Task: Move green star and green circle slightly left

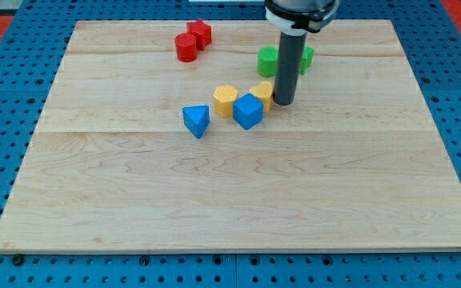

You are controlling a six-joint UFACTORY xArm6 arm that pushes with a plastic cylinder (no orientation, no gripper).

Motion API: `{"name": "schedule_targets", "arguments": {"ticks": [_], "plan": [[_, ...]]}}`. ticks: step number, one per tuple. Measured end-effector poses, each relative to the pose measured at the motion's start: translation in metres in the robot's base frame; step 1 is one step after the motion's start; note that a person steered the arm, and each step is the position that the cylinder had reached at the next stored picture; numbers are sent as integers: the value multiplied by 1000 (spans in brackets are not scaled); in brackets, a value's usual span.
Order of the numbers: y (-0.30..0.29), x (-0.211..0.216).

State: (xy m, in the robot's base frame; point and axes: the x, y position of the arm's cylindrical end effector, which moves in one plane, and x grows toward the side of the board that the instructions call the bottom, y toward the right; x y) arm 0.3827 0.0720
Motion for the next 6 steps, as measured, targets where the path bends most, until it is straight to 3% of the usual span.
{"name": "schedule_targets", "arguments": {"ticks": [1,3,4,5,6], "plan": [[7,-7],[97,-86],[98,-108],[6,-108],[-26,-101]]}}
